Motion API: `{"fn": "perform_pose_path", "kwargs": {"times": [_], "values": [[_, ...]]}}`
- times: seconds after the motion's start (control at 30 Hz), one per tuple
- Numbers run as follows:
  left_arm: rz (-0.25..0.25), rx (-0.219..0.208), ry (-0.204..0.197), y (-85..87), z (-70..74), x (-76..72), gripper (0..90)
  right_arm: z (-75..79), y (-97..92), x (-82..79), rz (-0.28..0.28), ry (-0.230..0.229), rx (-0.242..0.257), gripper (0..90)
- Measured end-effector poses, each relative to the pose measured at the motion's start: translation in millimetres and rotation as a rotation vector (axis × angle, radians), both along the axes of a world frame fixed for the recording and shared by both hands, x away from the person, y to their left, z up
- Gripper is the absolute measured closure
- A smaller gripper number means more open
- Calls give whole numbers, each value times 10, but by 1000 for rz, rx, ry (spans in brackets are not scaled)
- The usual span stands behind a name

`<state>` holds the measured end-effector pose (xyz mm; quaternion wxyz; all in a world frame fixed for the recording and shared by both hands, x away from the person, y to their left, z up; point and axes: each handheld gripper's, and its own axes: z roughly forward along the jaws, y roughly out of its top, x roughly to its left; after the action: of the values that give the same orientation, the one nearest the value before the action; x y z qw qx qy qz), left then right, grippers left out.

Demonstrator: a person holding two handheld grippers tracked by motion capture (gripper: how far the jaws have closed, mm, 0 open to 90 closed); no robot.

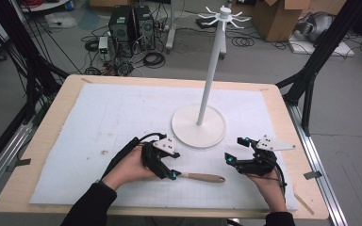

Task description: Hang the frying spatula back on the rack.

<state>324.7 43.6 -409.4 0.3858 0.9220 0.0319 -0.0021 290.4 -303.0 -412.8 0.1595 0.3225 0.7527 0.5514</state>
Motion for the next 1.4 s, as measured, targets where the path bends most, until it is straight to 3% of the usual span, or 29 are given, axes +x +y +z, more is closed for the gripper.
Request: {"fn": "perform_pose_path", "kwargs": {"times": [0.23,0.37,0.47,0.8,1.37,1.4], "values": [[-49,101,-10,-98,-91,-58,412,-4,-29,2,-6,0,7,150],[-49,121,-9,-104,-104,-60,483,-9,-26,6,-5,3,7,150],[-39,165,-11,-118,-139,-60,516,-8,-25,4,-5,5,8,150],[-62,192,-31,-156,-121,-106,647,-15,-27,15,0,5,6,150],[-79,234,-17,-204,-98,-117,731,-28,-14,20,17,23,14,150],[-91,247,-34,-224,-86,-123,735,-28,-12,21,20,22,14,150]]}}
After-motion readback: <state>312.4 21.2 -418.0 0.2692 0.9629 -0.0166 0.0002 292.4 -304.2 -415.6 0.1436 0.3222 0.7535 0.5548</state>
